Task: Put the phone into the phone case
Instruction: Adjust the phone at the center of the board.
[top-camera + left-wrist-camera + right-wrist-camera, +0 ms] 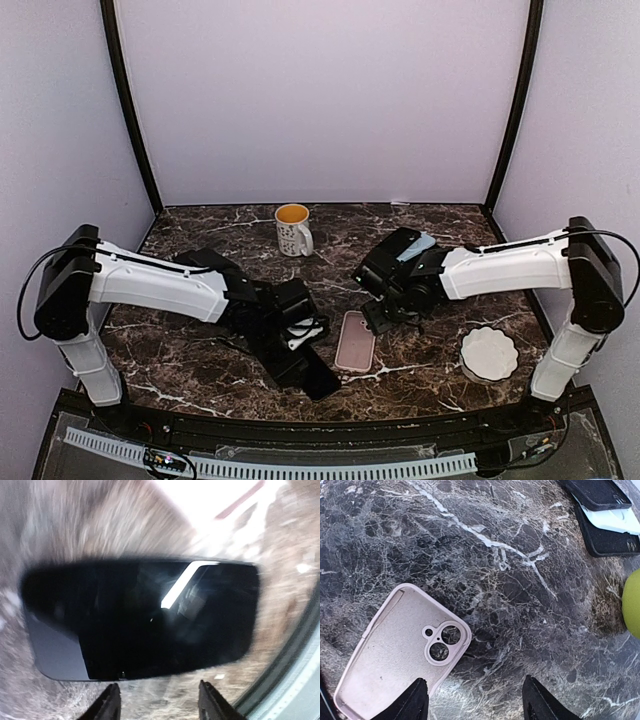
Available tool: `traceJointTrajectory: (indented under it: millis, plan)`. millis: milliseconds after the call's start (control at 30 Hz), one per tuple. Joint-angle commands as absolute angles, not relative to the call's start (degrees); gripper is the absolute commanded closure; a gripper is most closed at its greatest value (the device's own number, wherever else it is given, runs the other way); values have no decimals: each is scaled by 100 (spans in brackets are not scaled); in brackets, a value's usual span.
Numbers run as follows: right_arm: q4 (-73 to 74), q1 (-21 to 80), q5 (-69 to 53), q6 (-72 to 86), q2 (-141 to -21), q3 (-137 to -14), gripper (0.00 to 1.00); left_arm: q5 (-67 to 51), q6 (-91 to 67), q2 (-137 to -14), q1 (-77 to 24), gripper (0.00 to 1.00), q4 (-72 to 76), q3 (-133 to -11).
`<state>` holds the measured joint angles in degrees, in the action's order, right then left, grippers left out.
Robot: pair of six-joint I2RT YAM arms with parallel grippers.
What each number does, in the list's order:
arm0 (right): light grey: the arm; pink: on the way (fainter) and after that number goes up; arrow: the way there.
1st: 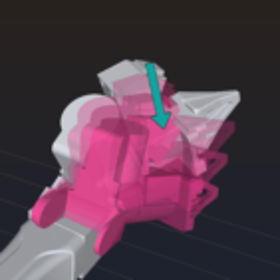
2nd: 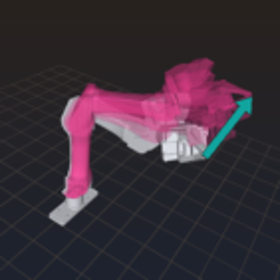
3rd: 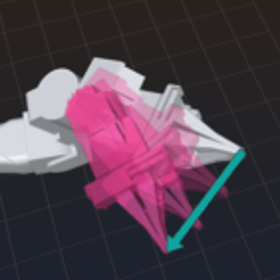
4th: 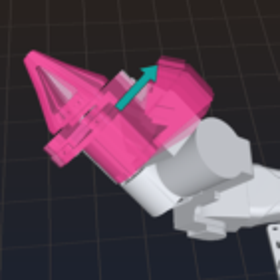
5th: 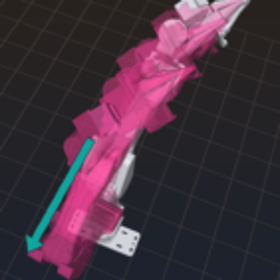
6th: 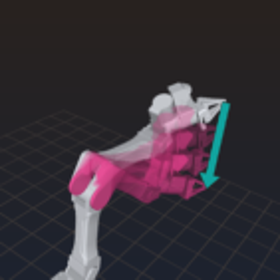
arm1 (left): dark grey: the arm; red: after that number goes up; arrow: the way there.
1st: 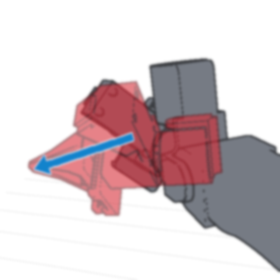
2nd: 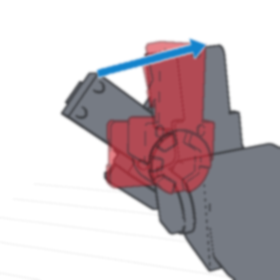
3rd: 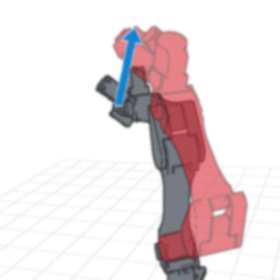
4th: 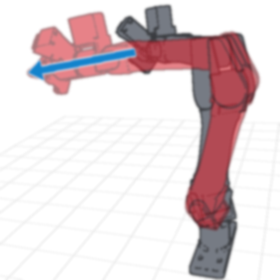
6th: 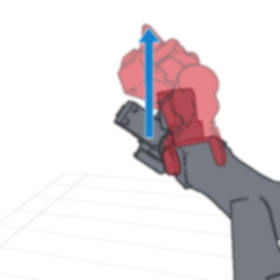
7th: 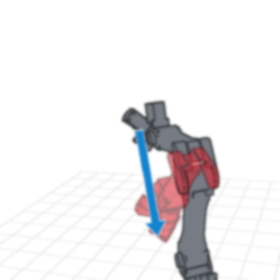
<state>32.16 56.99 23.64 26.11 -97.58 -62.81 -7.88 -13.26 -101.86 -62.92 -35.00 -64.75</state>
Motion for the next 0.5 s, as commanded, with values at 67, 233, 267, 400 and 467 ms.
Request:
traceJointTrajectory:
  millis: [67,233,267,400,467]
  plan:
    - [3469,6208,2362,3369,-9608,-6873,29,-662,-1347,-8340,-5754,22,-2994,-6334]
    - [3915,6885,2657,4132,-10263,-7974,9,965,-1745,-7571,-4515,1,-2883,-6152]
    - [3915,7028,2702,4100,-10436,-8202,4,1059,-1795,-7496,-4345,1,-2828,-6157]
    - [3524,7334,1911,3441,-11098,-8821,1,1020,-1935,-7585,-3462,1,-2518,-6066]
    - [3395,7339,1453,3287,-11425,-9111,2,1020,-1814,-7787,-3278,1,-2396,-6023]
